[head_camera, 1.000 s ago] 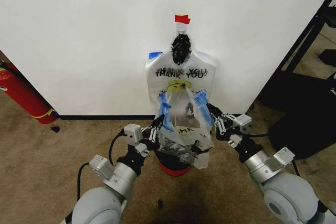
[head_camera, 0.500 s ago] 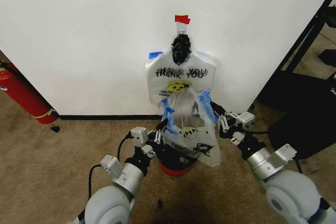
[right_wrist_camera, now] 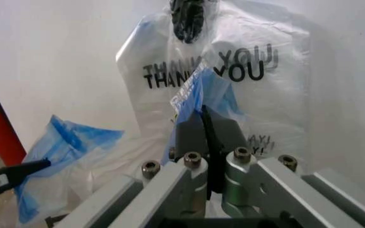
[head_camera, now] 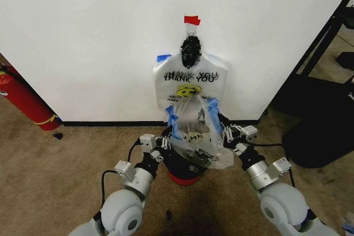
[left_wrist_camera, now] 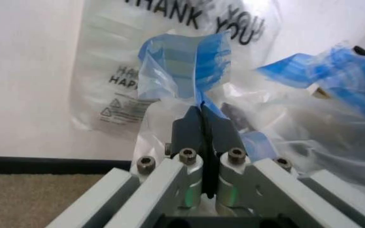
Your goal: Pick up the garbage bag from the wall and place it over the trash bin.
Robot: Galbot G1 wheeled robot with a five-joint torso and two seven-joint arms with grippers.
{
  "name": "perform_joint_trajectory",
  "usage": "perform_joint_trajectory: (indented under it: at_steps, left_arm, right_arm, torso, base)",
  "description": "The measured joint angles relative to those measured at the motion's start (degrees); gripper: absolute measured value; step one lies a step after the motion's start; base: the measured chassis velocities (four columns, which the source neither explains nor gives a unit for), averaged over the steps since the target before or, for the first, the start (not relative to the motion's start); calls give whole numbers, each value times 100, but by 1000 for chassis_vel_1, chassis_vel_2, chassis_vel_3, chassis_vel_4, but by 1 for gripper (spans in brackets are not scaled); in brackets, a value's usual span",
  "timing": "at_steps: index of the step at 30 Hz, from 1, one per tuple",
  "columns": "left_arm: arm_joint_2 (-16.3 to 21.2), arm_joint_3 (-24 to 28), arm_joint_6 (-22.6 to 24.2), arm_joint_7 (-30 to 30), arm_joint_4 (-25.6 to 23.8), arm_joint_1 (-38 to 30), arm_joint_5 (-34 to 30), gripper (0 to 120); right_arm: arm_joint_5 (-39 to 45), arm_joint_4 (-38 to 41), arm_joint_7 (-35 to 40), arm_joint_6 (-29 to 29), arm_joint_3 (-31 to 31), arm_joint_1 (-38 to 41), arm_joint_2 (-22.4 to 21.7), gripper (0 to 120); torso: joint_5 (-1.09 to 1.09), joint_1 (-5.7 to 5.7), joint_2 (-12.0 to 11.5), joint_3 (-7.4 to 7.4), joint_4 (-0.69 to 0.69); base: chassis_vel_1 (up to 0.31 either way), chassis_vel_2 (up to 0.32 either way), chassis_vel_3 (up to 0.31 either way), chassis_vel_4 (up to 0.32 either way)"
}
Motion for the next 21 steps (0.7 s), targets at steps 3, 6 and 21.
perform_joint_trajectory:
  at_steps: [3, 6, 21]
  left_arm:
    - [44, -42, -38, 0, 89, -12, -23, 0]
    - [67, -101, -54, 0, 119, 3, -54, 0]
    - [-28, -181, -257, -70, 258, 417, 25, 0]
  right_arm:
    - [9, 12, 9, 1, -32, 3, 50, 0]
    - [31, 91, 15, 0, -56, -2, 70, 0]
    - [-107, -424, -43, 295, -196, -357, 280, 0]
  torso:
    - [0, 0, 0, 0, 0]
    - [0, 0, 0, 0, 0]
    - [-1, 0, 0, 0, 0]
  base:
    - [0, 0, 0, 0]
    - [0, 0, 0, 0]
    - [0, 0, 0, 0]
